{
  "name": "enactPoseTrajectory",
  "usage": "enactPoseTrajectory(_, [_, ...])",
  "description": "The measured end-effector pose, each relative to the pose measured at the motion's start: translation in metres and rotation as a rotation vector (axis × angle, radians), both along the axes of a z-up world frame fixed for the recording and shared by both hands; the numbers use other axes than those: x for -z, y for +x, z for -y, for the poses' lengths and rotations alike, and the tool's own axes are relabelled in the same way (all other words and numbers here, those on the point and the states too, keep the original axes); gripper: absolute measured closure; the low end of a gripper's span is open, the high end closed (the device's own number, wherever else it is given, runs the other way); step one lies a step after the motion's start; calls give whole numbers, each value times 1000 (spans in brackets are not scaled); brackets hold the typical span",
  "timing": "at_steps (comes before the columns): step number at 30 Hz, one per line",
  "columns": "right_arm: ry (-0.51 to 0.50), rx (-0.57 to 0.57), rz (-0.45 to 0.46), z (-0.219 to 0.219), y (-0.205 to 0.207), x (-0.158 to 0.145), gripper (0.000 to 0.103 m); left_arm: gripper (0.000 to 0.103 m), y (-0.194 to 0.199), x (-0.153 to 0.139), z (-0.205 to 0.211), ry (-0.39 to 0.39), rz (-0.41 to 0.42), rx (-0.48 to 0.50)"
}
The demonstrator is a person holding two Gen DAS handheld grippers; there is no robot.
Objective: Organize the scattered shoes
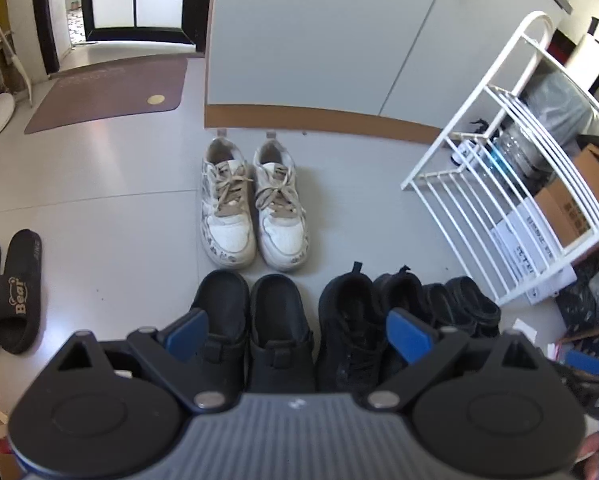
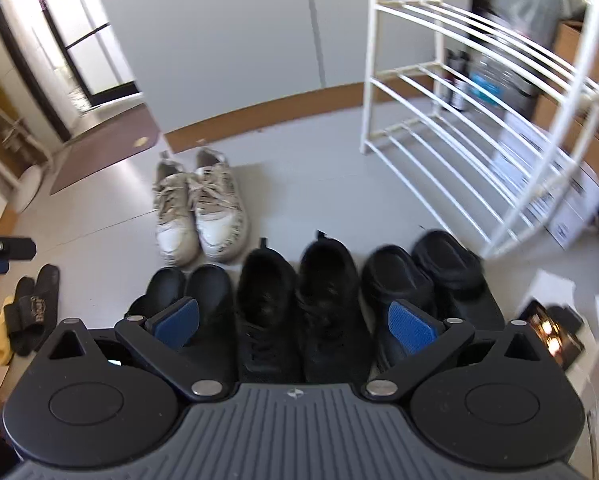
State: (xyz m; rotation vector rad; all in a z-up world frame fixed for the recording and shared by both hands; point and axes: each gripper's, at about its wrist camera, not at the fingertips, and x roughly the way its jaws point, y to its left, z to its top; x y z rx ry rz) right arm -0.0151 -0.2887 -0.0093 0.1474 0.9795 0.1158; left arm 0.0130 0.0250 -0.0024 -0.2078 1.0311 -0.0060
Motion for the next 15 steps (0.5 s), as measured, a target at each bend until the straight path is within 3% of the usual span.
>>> enactPoseTrajectory(4, [-38,8,45,6,-17,-5,0,5,-11,16,-8,7,-32,6])
enactPoseTrajectory(10, [9,-8,56,10,-27,7,0,3,-17,20,-17,-21,-14,-40])
enactPoseTrajectory(15, [-16,-32,-17,12,-23,17,0,3,-17,28,-5,-27,-31,-51])
